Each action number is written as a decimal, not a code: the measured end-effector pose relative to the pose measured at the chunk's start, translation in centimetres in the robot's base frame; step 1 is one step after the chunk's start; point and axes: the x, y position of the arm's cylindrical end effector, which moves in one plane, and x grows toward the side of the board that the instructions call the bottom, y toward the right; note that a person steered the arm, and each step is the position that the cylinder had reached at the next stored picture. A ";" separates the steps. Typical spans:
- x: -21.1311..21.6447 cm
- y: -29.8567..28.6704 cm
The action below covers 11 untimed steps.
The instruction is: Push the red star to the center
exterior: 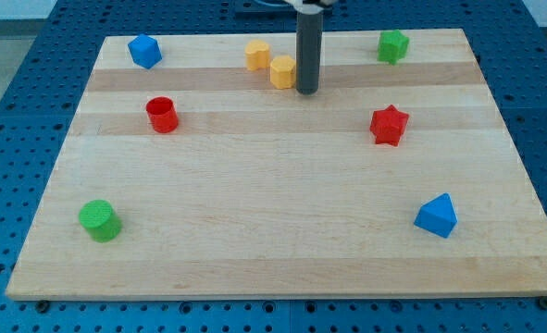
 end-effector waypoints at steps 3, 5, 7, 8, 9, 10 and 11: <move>9.6 3.7; 10.9 3.0; 10.9 10.5; 10.2 12.9; 7.5 12.9; 6.8 15.4; 5.6 14.2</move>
